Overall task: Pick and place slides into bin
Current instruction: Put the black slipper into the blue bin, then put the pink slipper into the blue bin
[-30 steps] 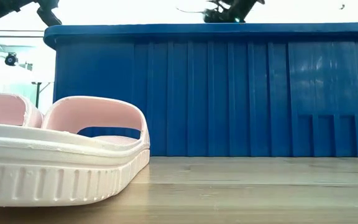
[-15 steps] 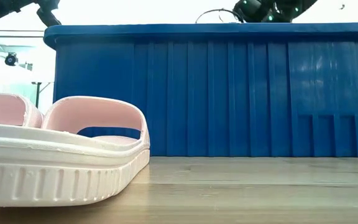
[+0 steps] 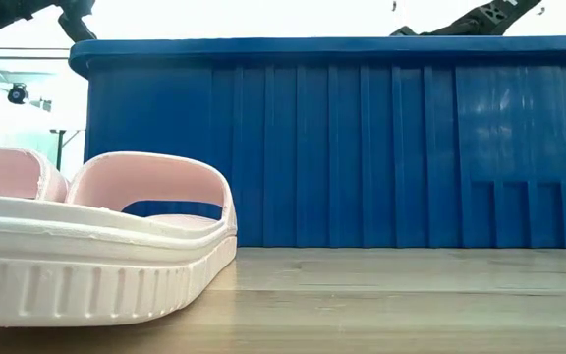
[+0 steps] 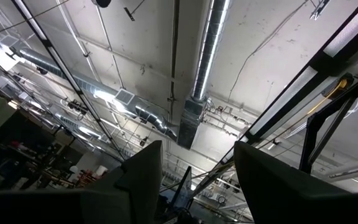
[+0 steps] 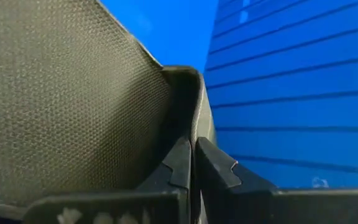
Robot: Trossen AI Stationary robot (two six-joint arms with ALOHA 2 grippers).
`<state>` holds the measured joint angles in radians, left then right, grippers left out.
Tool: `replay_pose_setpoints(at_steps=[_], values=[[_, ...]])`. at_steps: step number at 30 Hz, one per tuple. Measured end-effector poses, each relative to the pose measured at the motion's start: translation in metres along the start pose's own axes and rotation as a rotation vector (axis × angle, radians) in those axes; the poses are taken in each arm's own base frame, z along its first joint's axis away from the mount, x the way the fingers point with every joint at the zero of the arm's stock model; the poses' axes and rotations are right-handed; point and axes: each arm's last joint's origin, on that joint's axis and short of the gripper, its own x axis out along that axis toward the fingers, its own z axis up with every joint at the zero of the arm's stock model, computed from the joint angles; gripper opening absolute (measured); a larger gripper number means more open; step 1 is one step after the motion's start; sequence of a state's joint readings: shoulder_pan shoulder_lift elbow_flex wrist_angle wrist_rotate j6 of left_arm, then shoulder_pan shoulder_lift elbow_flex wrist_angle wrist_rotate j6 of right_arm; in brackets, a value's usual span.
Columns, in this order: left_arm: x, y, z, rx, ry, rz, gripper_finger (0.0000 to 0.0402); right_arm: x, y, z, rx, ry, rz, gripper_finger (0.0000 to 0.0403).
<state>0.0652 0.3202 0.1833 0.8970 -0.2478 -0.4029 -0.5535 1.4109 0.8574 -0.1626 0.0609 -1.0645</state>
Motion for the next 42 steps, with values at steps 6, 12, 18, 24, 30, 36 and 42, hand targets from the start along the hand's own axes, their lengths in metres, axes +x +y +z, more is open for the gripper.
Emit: replay_pose_setpoints(at_steps=[6, 12, 18, 24, 30, 36, 42], values=[[0.0, 0.0, 0.0, 0.0, 0.0, 0.001, 0.0183, -0.001, -0.003, -0.001, 0.045, -0.007, 0.004, 0.002], [0.0, 0.0, 0.0, 0.0, 0.001, 0.003, 0.0183, -0.001, -0.006, 0.0, 0.003, 0.006, 0.001, 0.0063], [0.0, 0.0, 0.0, 0.0, 0.0, 0.005, 0.0183, -0.002, -0.004, -0.002, -0.016, 0.027, 0.04, 0.0114], [0.0, 0.001, 0.0, 0.001, -0.006, 0.02, 0.0183, -0.013, -0.013, 0.003, 0.113, 0.073, 0.112, 0.0156], [0.0, 0.001, 0.0, 0.0, -0.007, 0.022, 0.0183, -0.039, -0.04, 0.016, 0.28, 0.119, 0.158, 0.0183], [0.0, 0.001, 0.0, 0.0, -0.007, 0.022, 0.0183, -0.074, -0.082, 0.038, 0.67, 0.037, 0.075, 0.0187], [0.0, 0.001, 0.0, 0.0, -0.007, 0.022, 0.0183, -0.104, -0.109, 0.069, 0.914, -0.482, 0.438, 0.0187]])
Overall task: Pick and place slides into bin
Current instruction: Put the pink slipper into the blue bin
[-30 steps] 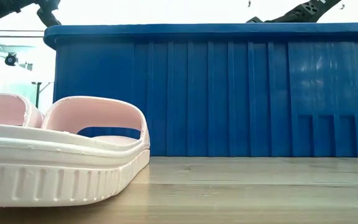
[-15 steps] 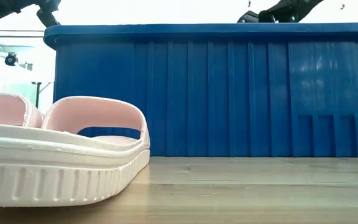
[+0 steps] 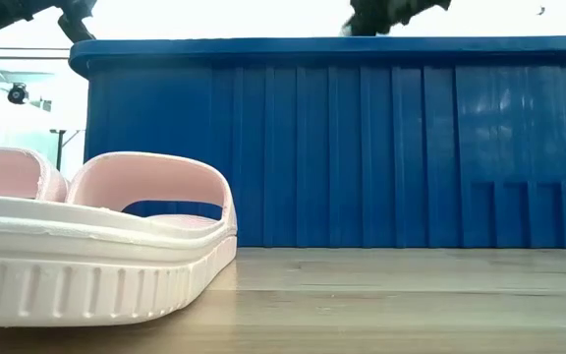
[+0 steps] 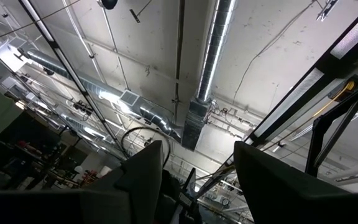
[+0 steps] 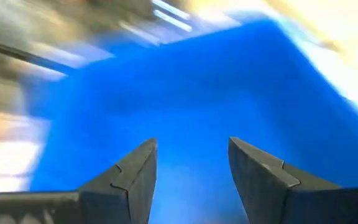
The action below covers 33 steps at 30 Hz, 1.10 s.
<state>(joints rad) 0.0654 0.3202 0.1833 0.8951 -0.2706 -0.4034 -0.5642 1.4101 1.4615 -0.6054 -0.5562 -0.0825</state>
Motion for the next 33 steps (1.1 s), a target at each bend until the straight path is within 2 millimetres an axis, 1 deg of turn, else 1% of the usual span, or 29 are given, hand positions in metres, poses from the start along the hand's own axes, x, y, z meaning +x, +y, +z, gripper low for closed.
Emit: replay_pose_setpoints(at_steps=[2, 3, 4, 5, 9, 13, 17, 22, 25, 27, 29, 33], values=[[0.0, 0.0, 0.0, 0.0, 0.002, -0.004, 0.0183, 0.001, 0.012, 0.016, -0.016, -0.142, 0.302, 0.0187], [0.0, 0.0, 0.0, 0.0, 0.004, -0.009, 0.0183, 0.002, 0.019, 0.023, -0.024, -0.196, 0.404, 0.0186], [0.0, 0.0, 0.0, -0.002, 0.005, -0.012, 0.0183, 0.003, 0.026, 0.028, -0.021, -0.233, 0.45, 0.0185], [0.0, 0.0, 0.0, -0.008, 0.006, -0.016, 0.0183, 0.005, 0.034, 0.032, -0.015, -0.266, 0.453, 0.0183], [0.001, -0.003, 0.001, -0.023, 0.014, -0.067, 0.0183, 0.015, 0.061, 0.035, -0.019, -0.324, 0.303, 0.0175], [0.006, -0.011, 0.01, -0.134, 0.018, -0.146, 0.0183, 0.025, 0.087, 0.032, 0.016, -0.328, 0.149, 0.0168], [0.02, -0.021, 0.012, -0.207, 0.12, -0.275, 0.0177, 0.034, 0.114, 0.025, 0.063, -0.314, 0.046, 0.016], [0.05, -0.038, 0.015, -0.29, 0.299, -0.394, 0.0162, 0.04, 0.143, 0.018, 0.145, -0.318, -0.008, 0.0151], [0.073, -0.056, 0.019, -0.315, 0.461, -0.561, 0.0156, 0.041, 0.155, 0.013, 0.192, -0.29, 0.001, 0.0146], [0.089, -0.066, 0.018, -0.36, 0.588, -0.622, 0.0155, 0.042, 0.16, 0.01, 0.219, -0.27, -0.005, 0.0144], [0.102, -0.075, 0.018, -0.393, 0.677, -0.662, 0.0154, 0.042, 0.164, 0.008, 0.233, -0.26, -0.018, 0.0141], [0.126, -0.086, 0.007, -0.438, 0.851, -0.654, 0.0154, 0.043, 0.164, 0.001, 0.231, -0.207, -0.069, 0.0136]])
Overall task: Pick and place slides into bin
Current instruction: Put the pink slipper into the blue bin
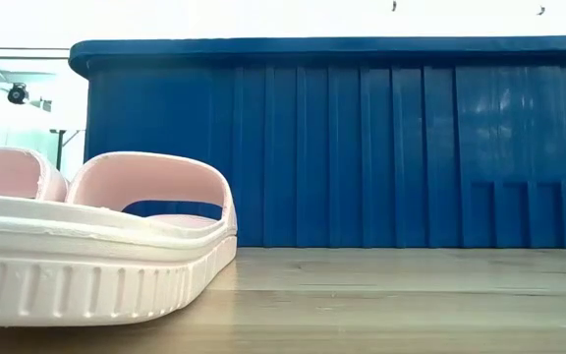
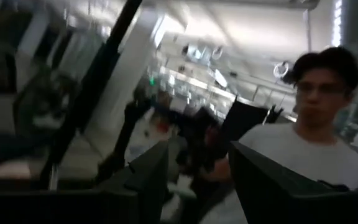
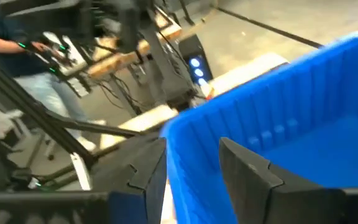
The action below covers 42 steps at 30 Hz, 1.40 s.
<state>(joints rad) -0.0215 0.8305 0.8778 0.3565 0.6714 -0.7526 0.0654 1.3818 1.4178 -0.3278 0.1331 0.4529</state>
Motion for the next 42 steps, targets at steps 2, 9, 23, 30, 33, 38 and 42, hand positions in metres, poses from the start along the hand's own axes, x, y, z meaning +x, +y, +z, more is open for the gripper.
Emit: replay_pose_setpoints(at_steps=[2, 9, 23, 30, 33, 38, 42], values=[[0.011, 0.007, 0.001, -0.053, 0.073, 0.031, 0.0154, -0.002, -0.002, -0.003, 0.01, 0.034, -0.018, 0.0133], [0.044, 0.033, -0.004, -0.171, 0.206, 0.155, 0.0154, -0.036, -0.009, 0.009, -0.015, 0.104, -0.211, 0.0132], [0.093, 0.066, -0.049, -0.188, 0.285, 0.496, 0.0154, -0.149, -0.003, 0.03, -0.273, 0.034, -0.297, 0.0132], [0.109, 0.05, -0.09, -0.198, 0.529, 0.713, 0.0154, -0.18, -0.003, 0.027, -0.312, -0.047, -0.315, 0.0132], [0.115, 0.044, -0.103, -0.171, 0.628, 0.811, 0.0154, -0.179, -0.006, 0.02, -0.327, -0.016, -0.337, 0.0132], [0.122, 0.041, -0.134, -0.154, 0.806, 0.925, 0.0154, -0.169, -0.011, 0.006, -0.341, 0.042, -0.36, 0.0132], [0.127, 0.042, -0.166, -0.243, 0.902, 0.993, 0.0154, -0.158, -0.014, -0.006, -0.327, 0.083, -0.379, 0.0132]])
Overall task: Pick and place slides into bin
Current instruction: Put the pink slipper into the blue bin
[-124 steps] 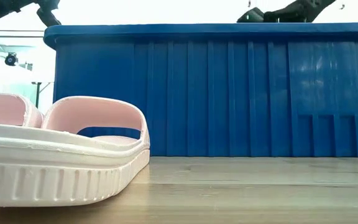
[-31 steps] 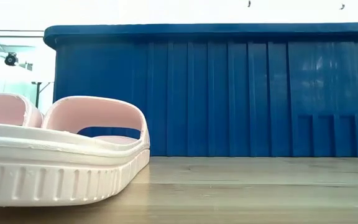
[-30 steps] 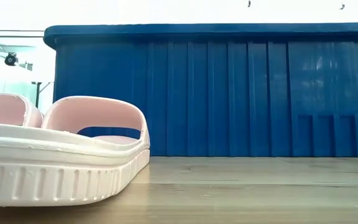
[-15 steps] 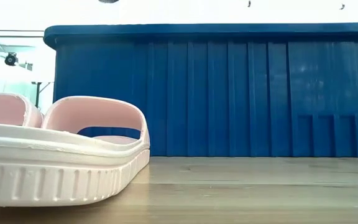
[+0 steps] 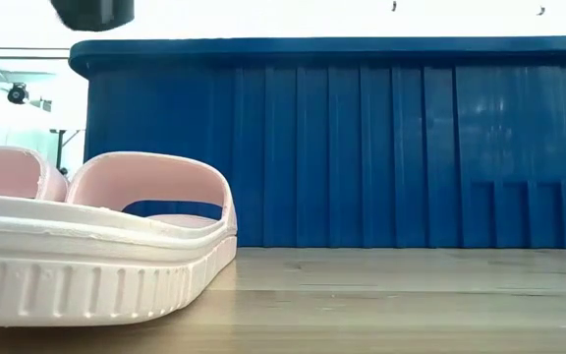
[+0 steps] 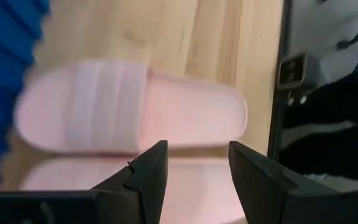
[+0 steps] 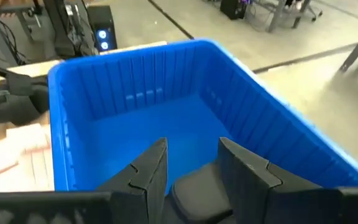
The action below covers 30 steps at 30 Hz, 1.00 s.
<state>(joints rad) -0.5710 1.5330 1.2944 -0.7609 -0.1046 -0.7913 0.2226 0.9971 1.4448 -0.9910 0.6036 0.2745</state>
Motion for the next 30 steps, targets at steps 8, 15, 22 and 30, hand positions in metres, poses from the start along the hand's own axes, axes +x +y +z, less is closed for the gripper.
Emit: replay_pose_setpoints(at_steps=[8, 15, 22, 30], values=[[0.033, -0.016, -0.035, 0.049, 0.158, 0.124, 0.0154, 0.013, 0.005, -0.015, -0.006, 0.054, -0.016, 0.0132], [0.059, -0.008, -0.062, -0.009, 0.315, 0.368, 0.0154, 0.014, 0.006, -0.017, -0.009, 0.058, -0.018, 0.0132], [0.084, -0.007, -0.07, 0.015, 0.351, 0.432, 0.0154, 0.011, 0.003, -0.016, -0.002, 0.049, -0.015, 0.0132], [0.084, -0.014, -0.065, -0.093, 0.291, 0.474, 0.0154, 0.008, 0.001, -0.016, 0.004, 0.04, -0.012, 0.0132]])
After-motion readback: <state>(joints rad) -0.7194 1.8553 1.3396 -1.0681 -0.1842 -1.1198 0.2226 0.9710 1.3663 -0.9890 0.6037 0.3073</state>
